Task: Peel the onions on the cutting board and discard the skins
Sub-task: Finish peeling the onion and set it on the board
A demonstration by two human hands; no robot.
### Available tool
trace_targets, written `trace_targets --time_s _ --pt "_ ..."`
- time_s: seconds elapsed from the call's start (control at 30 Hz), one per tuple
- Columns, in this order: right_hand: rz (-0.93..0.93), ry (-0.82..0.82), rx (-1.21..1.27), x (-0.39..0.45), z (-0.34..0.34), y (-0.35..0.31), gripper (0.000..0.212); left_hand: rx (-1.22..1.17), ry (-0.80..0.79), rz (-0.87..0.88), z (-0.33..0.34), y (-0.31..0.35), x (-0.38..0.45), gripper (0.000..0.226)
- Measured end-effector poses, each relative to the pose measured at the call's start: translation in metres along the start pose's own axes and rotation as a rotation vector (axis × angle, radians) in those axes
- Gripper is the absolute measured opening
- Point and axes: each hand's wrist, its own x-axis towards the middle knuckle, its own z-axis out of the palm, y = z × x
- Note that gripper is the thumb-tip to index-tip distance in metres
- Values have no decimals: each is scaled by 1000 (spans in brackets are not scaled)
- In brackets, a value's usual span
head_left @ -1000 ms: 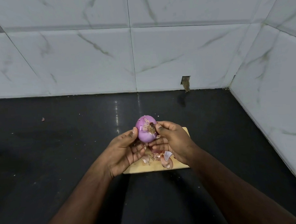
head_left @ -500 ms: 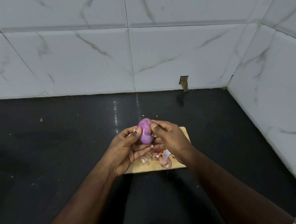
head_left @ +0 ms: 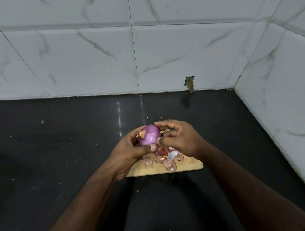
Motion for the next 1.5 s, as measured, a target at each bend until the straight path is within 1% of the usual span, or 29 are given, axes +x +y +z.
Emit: trace_targets --time_s 0.1,0.17,0.23,0.33,0.4,0.5,0.6,0.73,0.83,0.97,1.17,1.33,1.5 --pt "-60 31 -199 2 -4 -4 45 3 16 -16 2 3 -4 58" --pt "-59 45 -187 4 -7 -4 44 -6 6 -58 2 3 -5 47" --pt "-36 -14 -101 4 -8 -6 52 -36 -8 -118 1 1 -3 42" --pt "-48 -168 -15 3 -9 -12 65 -50 -32 -205 -2 0 1 53" --pt "-39 -225 20 5 -7 -17 62 -18 -61 -245 -4 0 2 61" --pt "33 -315 53 12 -7 -22 54 43 -93 -295 -7 2 3 73" --pt "101 -372 49 18 -9 -24 50 75 -85 -340 -4 5 3 77" --pt "162 -360 132 21 -8 -23 47 125 -67 -351 -5 5 4 80" --pt "176 -369 141 22 -7 -22 43 182 -73 -354 -6 5 4 85" --pt "181 -411 140 24 -8 -21 38 220 -50 -358 -5 4 4 82" --pt "199 -427 119 24 -9 -20 37 289 -38 -343 -2 7 5 80" --pt "189 -398 116 22 -8 -22 45 315 -35 -333 -3 10 7 79" --pt "154 -372 103 20 -9 -22 38 331 -26 -325 -2 9 7 78"
